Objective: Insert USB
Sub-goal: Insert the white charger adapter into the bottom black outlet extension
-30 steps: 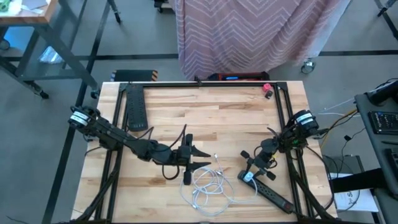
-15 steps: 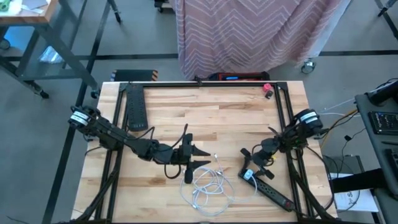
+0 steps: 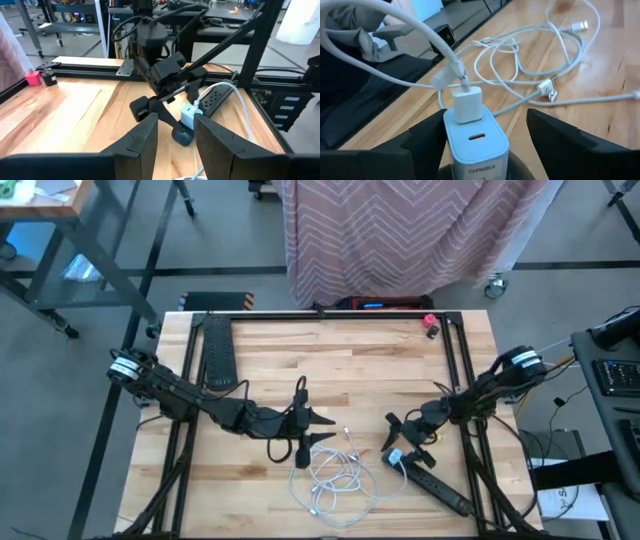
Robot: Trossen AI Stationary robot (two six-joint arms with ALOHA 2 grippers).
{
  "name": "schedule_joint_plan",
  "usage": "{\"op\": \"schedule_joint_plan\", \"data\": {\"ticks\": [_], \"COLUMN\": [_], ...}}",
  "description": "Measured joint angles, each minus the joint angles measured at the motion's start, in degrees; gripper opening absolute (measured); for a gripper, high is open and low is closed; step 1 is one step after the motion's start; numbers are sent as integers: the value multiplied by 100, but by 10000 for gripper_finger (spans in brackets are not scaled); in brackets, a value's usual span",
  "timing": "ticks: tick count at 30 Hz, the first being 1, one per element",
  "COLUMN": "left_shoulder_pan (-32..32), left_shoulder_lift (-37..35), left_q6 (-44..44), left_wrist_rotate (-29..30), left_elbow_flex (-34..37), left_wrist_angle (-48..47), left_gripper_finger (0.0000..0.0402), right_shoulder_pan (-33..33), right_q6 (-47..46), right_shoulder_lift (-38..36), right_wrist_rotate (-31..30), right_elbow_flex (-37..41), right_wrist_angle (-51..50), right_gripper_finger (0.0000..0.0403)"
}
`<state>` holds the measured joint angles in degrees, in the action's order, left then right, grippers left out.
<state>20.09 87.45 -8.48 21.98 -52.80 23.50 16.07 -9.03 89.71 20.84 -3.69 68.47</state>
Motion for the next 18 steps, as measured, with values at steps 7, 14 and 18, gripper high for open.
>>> {"op": "schedule_joint_plan", "data": {"ticks": [7, 14, 18], "left_shoulder_pan": [16, 51, 68], "left_shoulder_lift": [-6, -13, -35], "left_q6": [3, 3, -47], "left_wrist_rotate": [-4, -50, -48], "left_elbow_flex": [0, 0, 1], "left_wrist_angle": [-76, -216, -210], "left_gripper_finger": [113, 113, 113], "right_shoulder_pan": [93, 90, 90], "right_q6": [-261, -248, -205], "right_shoulder_lift": [-735, -1384, -1665], "right_wrist_rotate": [-82, -253, -257], "right_elbow_flex": [-341, -1019, -1424], "right_wrist_angle": [-1620, -4182, -5603], "right_gripper_finger": [268, 275, 281]}}
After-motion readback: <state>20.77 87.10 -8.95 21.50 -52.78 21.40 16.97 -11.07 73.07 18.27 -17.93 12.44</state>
